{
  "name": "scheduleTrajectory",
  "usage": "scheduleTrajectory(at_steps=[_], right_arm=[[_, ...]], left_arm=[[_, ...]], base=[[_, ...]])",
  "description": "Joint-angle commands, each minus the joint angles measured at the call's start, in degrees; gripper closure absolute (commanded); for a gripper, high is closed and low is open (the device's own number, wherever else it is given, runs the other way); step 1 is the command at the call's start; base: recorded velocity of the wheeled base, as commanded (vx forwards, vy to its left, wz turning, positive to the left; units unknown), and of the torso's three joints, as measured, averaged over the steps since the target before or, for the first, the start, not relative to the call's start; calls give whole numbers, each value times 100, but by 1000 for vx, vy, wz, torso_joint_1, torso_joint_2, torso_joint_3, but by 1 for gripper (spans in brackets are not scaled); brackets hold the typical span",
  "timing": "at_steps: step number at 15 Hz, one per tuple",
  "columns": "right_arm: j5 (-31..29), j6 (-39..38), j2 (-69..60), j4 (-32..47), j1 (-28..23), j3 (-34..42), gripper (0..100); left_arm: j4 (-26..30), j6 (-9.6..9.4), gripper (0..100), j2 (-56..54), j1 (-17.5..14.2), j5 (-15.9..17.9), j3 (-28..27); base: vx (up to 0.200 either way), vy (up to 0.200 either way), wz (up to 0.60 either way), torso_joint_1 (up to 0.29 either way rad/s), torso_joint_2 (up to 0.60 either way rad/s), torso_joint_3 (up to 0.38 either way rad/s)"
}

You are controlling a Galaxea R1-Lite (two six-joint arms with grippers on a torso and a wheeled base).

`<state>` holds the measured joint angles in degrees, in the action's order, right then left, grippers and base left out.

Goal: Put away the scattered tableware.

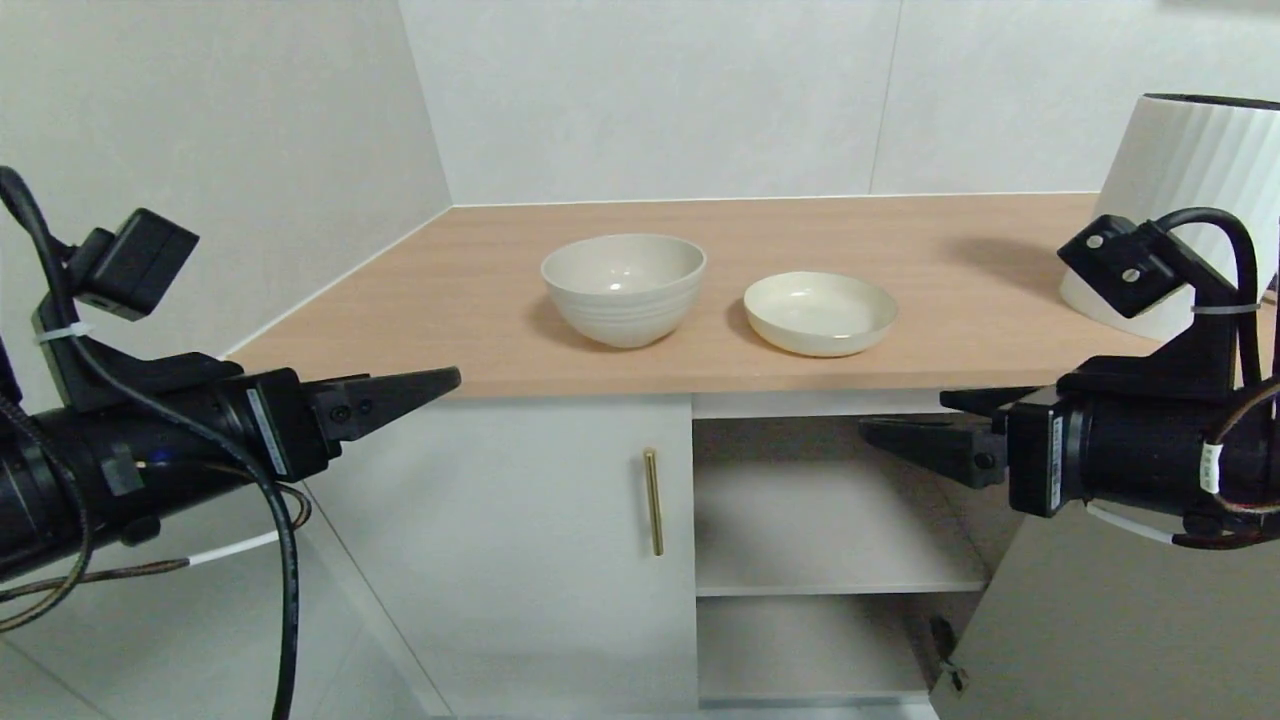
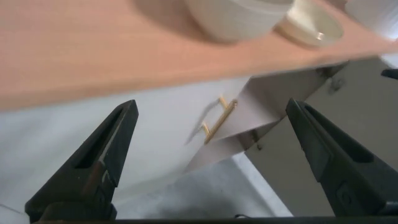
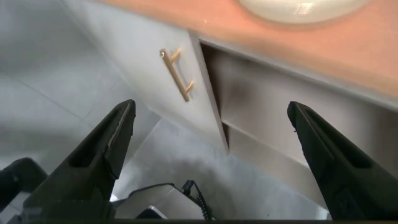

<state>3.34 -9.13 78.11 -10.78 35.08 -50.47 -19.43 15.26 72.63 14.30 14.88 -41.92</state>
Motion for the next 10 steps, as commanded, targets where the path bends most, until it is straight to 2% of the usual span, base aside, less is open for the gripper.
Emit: scheduleTrajectory(at_steps=[1,10], right_arm=[[0,8,3,-3,-2,11,0],[9,25,56,-21,-81,2,0]], left_arm=[[1,3,0,76,-6,-3,9],[36,12,0,225,3,-12,-79]], base=[[0,0,0,144,-471,-300],[0,0,0,186,-466,-288]])
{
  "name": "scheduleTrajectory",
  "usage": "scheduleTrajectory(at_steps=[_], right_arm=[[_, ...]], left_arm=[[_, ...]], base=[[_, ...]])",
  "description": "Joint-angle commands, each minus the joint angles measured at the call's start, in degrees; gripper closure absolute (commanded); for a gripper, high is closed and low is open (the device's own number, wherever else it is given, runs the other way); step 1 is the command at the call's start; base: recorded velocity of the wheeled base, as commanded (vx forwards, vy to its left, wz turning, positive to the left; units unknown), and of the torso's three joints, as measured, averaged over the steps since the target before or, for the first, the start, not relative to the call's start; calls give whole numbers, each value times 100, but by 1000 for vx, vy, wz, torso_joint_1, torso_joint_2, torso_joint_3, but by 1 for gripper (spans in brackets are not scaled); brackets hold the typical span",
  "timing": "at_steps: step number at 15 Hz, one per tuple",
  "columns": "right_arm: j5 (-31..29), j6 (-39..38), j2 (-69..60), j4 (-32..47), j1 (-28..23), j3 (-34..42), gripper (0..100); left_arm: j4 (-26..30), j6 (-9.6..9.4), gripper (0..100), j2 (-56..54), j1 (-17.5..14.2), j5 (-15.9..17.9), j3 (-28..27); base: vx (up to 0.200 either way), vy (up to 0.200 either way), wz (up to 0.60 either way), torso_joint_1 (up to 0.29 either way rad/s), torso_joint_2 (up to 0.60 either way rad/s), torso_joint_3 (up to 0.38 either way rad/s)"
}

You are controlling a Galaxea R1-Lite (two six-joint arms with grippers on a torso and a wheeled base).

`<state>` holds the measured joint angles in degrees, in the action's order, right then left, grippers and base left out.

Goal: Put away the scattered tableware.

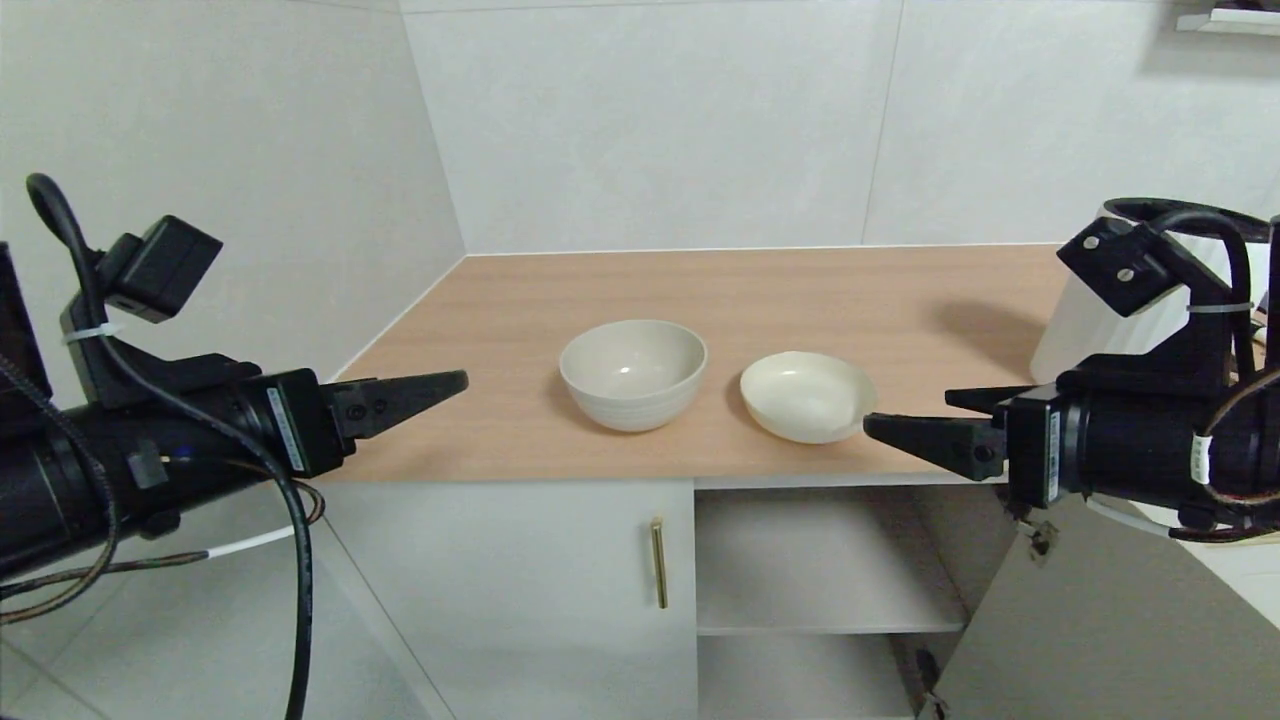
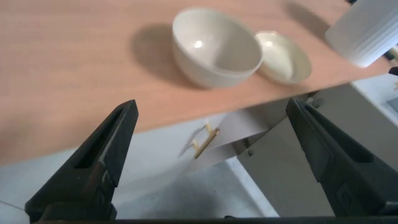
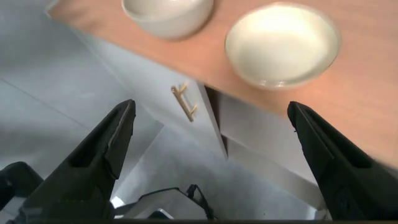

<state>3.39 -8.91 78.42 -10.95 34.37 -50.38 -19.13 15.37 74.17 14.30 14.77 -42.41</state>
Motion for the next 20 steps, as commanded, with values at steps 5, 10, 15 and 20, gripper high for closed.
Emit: scheduleTrajectory(at_steps=[5,10,15,20], right_arm=[[-5,74,639,-408,-176,-226,0],[-383,-568,1175,919,-185,-1342,0],[-1112,-1069,1685,1244,-431,-1879,0],[-1095,-1078,1747,1227,-466,-1887,0]], left_arm=[[1640,-8,0,564,55,-19,-1340],[2001,528,0,1487,354,-511,-1982],[2036,1504,0,2181,741,-1434,-2421],[2106,2198,0,2866,890,-1442,-2817]], base=[[0,0,0,120,-283,-160],[0,0,0,0,0,0],[0,0,0,0,0,0],[0,0,0,0,0,0]])
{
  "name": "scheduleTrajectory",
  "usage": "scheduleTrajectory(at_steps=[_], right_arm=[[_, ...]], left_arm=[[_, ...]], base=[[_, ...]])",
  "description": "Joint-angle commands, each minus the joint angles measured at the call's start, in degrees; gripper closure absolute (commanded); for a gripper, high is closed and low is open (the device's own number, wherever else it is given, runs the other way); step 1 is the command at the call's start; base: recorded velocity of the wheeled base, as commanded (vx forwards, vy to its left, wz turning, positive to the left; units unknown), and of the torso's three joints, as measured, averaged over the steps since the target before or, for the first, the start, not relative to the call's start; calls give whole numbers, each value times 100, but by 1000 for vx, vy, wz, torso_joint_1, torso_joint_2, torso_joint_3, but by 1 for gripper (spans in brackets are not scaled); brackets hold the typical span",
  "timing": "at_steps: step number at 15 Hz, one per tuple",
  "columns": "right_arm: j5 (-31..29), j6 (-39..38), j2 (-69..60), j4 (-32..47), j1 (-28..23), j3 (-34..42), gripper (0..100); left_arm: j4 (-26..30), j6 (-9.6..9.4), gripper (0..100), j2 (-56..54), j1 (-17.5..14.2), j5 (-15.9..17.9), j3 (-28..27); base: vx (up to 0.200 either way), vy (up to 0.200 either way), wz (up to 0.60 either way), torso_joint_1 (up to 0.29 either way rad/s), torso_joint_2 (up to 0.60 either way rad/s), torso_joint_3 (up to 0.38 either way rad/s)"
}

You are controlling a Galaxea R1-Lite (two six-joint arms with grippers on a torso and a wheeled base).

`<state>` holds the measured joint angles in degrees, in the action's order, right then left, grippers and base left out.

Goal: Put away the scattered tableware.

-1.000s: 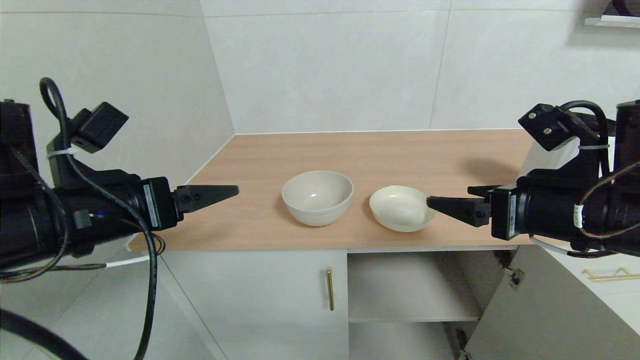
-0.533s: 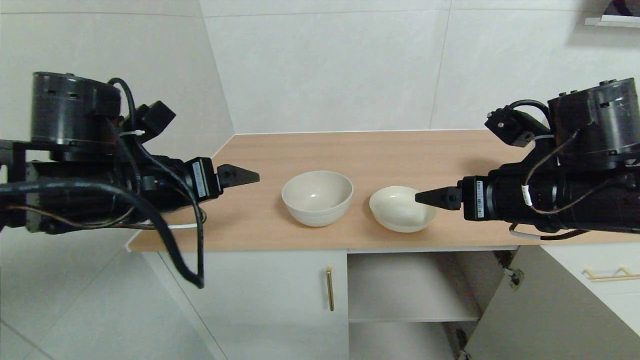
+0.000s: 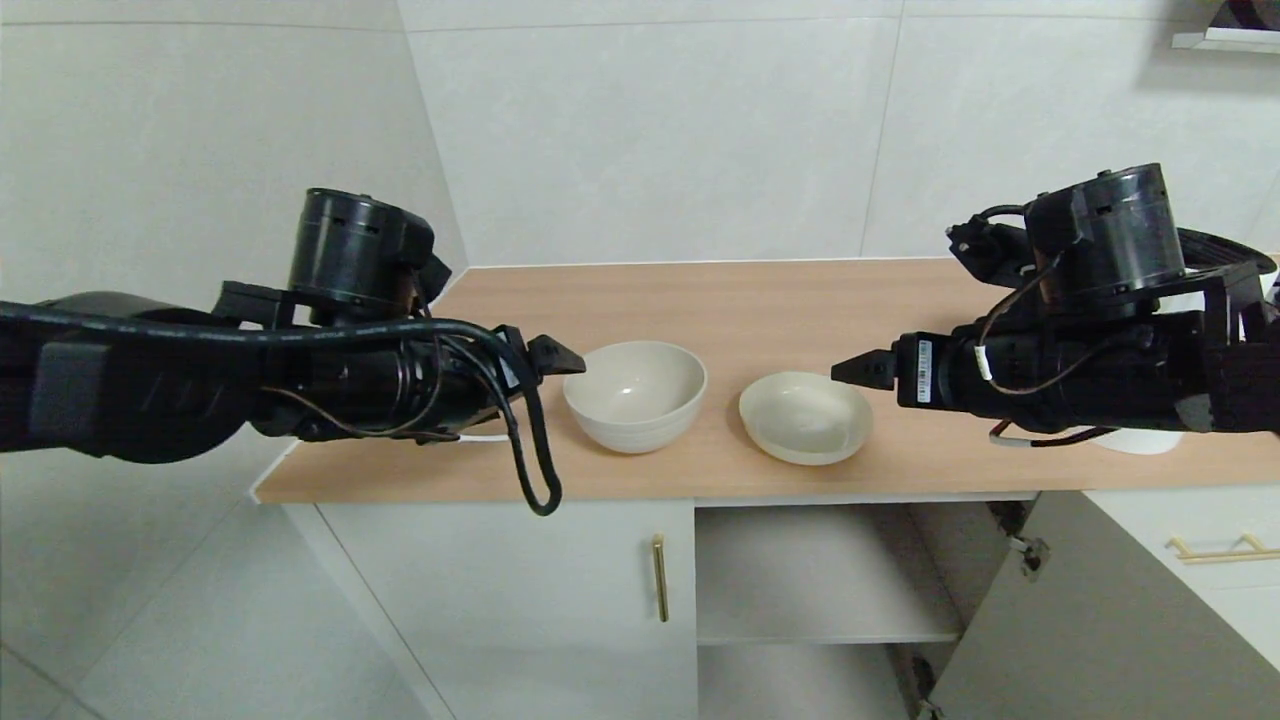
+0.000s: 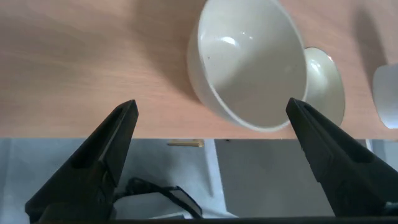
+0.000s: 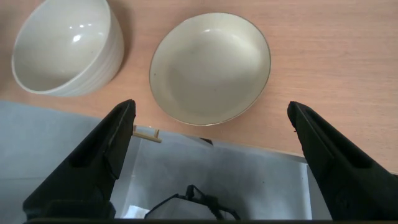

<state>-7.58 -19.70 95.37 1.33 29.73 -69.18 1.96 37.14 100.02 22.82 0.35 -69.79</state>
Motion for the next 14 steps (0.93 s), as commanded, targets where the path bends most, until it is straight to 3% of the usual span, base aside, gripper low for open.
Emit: scheduleTrajectory(at_steps=[1,4,6,12,13,14], right_arm=[[11,1,79,-10,-3,1,0],[2,1,79,-10,-3,10,0],[11,1,79,-1,-3,10,0],[29,1,114,-1,6,1,0],[29,1,114,-1,6,1,0],[29,1,105,-1,6,1,0]], left_arm=[[-29,126,0,474,82,0,-149],[-38,434,0,764,100,0,-386],[-29,513,0,940,100,0,-492],[-29,513,0,1063,100,0,-536],[-29,513,100,1081,100,0,-536],[-29,513,100,1098,100,0,-536]], base=[[0,0,0,0,0,0],[0,0,0,0,0,0],[0,0,0,0,0,0],[0,0,0,0,0,0],[0,0,0,0,0,0],[0,0,0,0,0,0]])
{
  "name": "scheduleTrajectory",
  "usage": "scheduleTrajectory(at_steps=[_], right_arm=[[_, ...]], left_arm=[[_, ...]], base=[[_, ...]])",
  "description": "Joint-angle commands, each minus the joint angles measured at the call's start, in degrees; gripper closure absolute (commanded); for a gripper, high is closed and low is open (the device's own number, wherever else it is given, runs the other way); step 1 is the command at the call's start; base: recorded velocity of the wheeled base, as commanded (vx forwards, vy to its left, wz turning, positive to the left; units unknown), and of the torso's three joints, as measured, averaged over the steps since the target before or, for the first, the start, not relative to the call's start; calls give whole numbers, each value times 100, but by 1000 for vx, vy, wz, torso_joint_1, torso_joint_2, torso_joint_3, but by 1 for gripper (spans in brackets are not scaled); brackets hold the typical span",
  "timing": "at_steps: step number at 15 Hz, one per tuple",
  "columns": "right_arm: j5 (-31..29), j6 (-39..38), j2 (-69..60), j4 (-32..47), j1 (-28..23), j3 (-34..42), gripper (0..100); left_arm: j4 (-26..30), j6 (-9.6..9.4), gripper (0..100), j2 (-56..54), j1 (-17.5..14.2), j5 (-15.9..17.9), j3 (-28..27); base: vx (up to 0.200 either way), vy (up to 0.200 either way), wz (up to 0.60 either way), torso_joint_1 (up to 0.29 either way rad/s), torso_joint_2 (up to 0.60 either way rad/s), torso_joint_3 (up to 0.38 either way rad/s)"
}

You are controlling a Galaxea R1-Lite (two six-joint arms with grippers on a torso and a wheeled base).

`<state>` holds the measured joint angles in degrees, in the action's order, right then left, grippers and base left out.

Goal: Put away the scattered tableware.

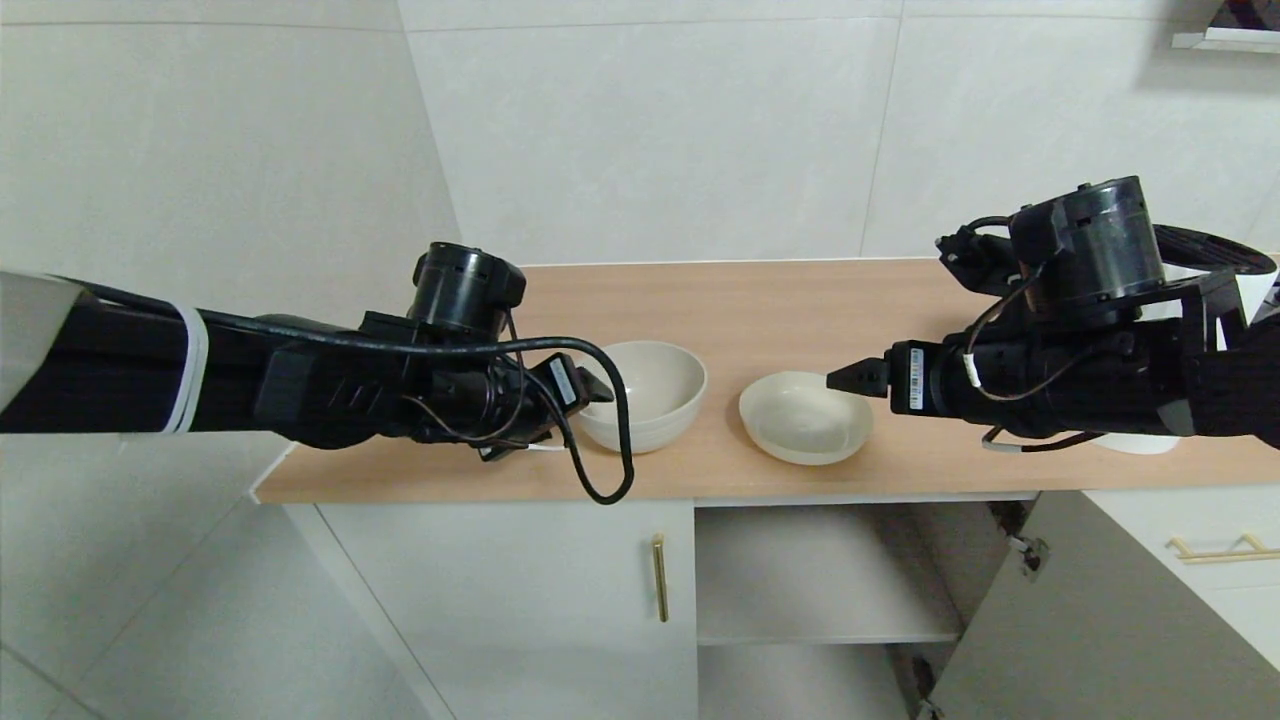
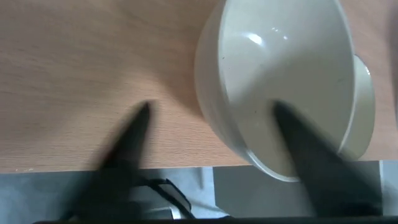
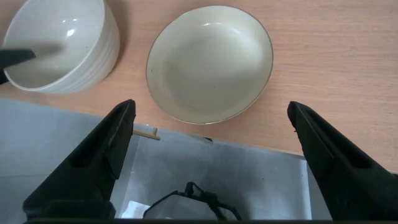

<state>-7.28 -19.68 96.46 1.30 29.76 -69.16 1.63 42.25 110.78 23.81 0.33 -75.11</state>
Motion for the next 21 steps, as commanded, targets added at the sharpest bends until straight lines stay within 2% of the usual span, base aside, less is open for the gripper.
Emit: scheduleTrajectory(at_steps=[1,13,17,21], right_arm=[[-2,-1,-5,1,4,-1,0],[-107,-63,312,19,4,-107,0],[-872,-63,865,-7,-5,-300,0],[-1004,-72,1366,-34,-163,-476,0]], left_arm=[[4,2,100,23,1,2,-13],[39,-24,100,-373,1,-42,110],[39,-42,100,-513,1,-33,172],[39,-42,100,-504,1,-33,172]], base=[[0,0,0,0,0,0],[0,0,0,0,0,0],[0,0,0,0,0,0],[0,0,0,0,0,0]])
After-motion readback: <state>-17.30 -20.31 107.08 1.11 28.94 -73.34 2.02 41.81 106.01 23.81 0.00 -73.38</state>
